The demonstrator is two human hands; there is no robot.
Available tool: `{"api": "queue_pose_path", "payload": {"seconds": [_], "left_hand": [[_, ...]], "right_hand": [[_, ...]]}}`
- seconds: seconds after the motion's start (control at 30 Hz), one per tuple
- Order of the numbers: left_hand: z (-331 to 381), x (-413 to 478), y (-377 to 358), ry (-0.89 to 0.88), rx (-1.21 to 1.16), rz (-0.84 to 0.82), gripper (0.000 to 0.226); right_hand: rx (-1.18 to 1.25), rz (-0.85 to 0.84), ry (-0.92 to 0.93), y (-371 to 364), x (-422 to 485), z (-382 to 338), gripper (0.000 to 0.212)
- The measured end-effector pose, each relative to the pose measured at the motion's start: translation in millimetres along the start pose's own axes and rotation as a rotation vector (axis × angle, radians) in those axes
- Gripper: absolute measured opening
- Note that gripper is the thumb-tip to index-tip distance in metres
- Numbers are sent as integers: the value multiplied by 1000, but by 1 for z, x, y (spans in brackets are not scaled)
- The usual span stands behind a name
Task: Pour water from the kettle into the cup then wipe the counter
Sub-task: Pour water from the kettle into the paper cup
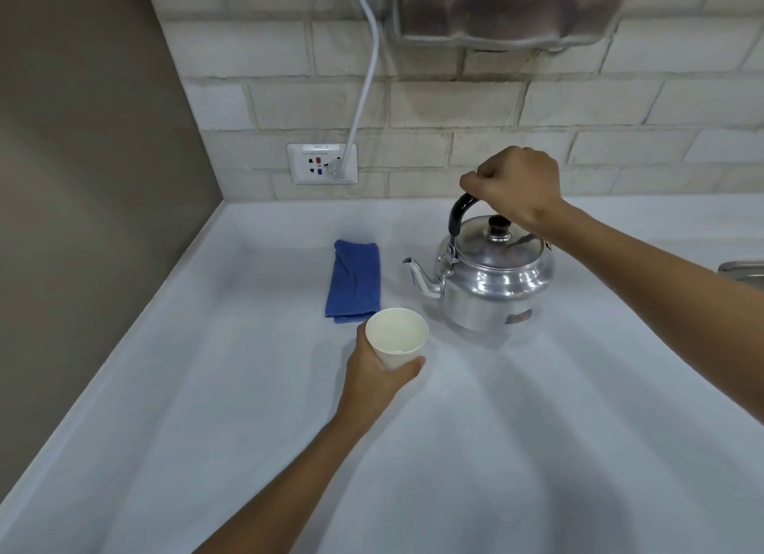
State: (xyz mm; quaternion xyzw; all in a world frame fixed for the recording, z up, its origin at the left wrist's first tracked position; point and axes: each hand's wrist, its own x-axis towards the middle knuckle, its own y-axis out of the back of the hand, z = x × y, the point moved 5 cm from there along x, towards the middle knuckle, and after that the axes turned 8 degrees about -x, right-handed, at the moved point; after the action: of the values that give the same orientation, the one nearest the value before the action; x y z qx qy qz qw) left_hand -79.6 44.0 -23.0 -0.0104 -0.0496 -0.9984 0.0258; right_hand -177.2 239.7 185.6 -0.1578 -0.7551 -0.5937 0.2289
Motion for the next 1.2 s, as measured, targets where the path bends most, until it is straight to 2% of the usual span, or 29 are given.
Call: {"api": "queue_pose_path", "payload": {"seconds": [0.4, 0.57, 1.2], "left_hand": [[10, -3, -2, 20, -21, -21, 76], [11, -2, -2, 7, -12, -29, 73], [10, -2, -1, -4, -43, -38, 70]], "right_hand": [[-235, 22, 280, 21, -34, -34, 46], [-296, 56, 387, 25, -38, -51, 30], [-347, 61, 536, 36, -45, -78, 30]]}}
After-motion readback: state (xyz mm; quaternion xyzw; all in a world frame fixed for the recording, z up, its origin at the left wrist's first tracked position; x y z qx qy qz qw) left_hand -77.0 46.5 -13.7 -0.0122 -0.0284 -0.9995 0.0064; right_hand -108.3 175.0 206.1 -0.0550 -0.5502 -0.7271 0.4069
